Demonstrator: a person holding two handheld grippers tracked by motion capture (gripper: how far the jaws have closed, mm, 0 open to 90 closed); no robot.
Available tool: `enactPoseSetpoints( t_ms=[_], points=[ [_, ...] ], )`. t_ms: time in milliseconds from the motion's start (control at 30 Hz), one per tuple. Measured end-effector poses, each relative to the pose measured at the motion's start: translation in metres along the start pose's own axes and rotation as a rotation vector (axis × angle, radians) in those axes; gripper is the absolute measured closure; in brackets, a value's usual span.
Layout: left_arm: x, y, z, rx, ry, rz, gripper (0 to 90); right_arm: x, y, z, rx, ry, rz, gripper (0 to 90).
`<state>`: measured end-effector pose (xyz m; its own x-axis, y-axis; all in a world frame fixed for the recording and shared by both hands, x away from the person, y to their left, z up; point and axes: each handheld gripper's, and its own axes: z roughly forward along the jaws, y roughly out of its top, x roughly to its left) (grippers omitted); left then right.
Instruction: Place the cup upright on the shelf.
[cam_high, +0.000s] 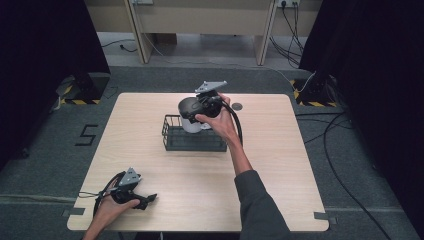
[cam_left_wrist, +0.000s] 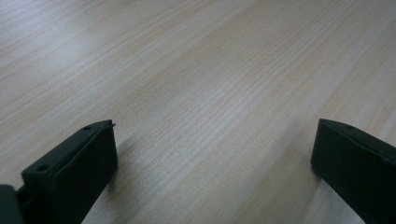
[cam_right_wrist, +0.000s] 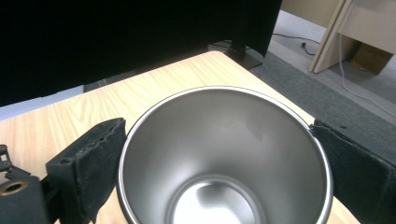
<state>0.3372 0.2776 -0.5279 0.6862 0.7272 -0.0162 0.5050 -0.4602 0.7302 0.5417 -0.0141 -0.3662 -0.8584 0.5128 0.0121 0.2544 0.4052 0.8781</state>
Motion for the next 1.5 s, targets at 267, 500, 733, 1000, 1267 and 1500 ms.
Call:
enactPoseSetpoints(
  t_ms=[267, 500, 733, 1000, 1267, 1500],
  points=[
    [0.0, 0.0, 0.0, -0.001, 0.002, 0.0, 0.0, 0.0, -0.001, 0.005, 0.001, 0.02, -0.003, 6.1],
    [0.0, 0.0, 0.0, -0.002, 0.001, -0.001, 0.0, -0.002, -0.005, 0.006, 0.014, 0.035, 0.002, 6.1],
    [0.0, 0.0, 0.0, -0.001, 0.001, -0.001, 0.0, -0.006, -0.015, 0.012, 0.033, 0.054, 0.004, 6.0],
    [0.0, 0.0, 0.0, -0.002, 0.002, -0.001, 0.0, -0.011, -0.024, 0.01, 0.027, 0.059, 0.043, 5.7],
    [0.0, 0.0, 0.0, -0.001, 0.001, -0.001, 0.0, -0.009, -0.026, 0.015, 0.05, 0.044, 0.029, 5.4],
    [0.0, 0.0, 0.0, -0.001, 0.001, -0.001, 0.0, -0.006, -0.024, 0.015, 0.072, 0.023, 0.006, 4.7]
  ],
)
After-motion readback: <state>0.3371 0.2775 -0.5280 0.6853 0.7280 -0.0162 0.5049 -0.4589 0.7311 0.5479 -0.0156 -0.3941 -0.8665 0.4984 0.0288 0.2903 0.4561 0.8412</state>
